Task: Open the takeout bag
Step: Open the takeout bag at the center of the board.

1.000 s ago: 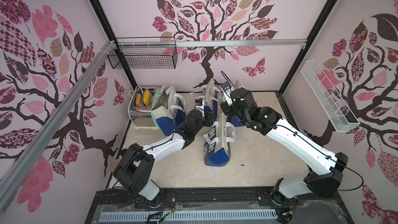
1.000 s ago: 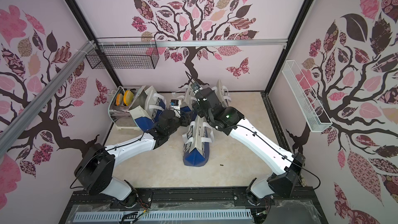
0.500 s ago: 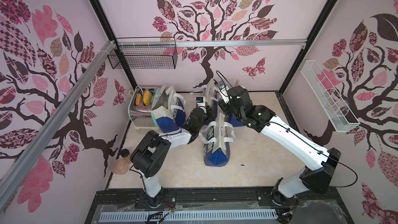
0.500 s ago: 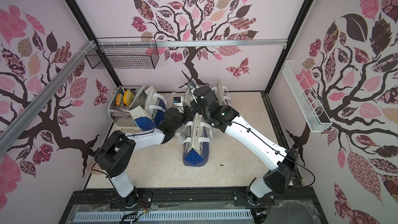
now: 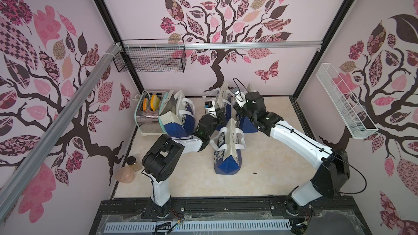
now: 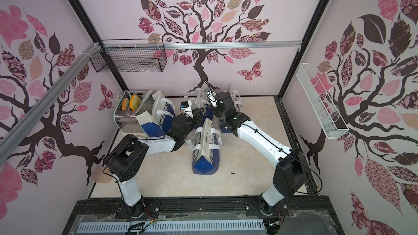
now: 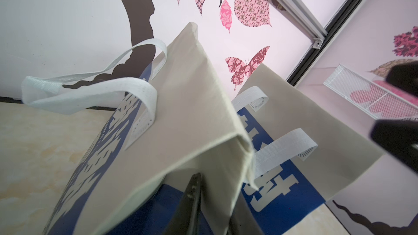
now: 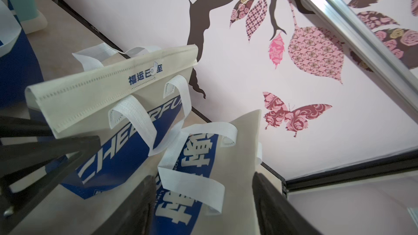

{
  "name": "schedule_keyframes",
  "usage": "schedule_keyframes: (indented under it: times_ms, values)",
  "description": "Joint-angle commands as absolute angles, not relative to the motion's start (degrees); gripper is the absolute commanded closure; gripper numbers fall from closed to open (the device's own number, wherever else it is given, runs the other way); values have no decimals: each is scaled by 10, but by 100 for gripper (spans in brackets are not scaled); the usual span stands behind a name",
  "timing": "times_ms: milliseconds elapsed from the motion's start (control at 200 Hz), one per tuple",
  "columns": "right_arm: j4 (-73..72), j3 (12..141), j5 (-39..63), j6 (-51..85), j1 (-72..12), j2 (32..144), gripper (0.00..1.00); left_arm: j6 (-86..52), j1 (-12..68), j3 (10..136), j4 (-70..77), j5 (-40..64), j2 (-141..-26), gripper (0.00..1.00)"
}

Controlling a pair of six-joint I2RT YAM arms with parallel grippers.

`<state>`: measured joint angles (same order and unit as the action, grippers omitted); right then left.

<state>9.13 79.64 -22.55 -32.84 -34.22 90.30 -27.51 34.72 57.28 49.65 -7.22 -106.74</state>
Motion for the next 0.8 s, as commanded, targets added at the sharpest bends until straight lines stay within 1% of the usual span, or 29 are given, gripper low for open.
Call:
schedule_keyframes:
  times_ms: [0, 80, 160, 360, 510, 585, 675, 795]
  values:
    - [2, 787, -195, -368, -336, 925, 30, -284, 343, 569, 554, -69, -1088, 72]
    - [-33, 775, -176, -389, -337, 937, 31, -291, 342, 567, 570, -70, -1097, 63]
    - [-49, 780, -168, -395, -336, 945, 31, -294, 343, 567, 578, -70, -1105, 58]
    - [-59, 772, -148, -412, -336, 942, 35, -305, 341, 560, 599, -72, -1120, 57]
    - [-65, 757, -117, -424, -337, 935, 37, -315, 341, 554, 620, -73, -1132, 60]
    - [-68, 753, -109, -437, -339, 938, 38, -316, 342, 556, 625, -69, -1138, 65]
    - [-72, 747, -96, -453, -342, 940, 39, -317, 341, 559, 630, -66, -1144, 75]
    - [-70, 739, -80, -475, -354, 945, 40, -312, 341, 560, 631, -64, -1147, 79]
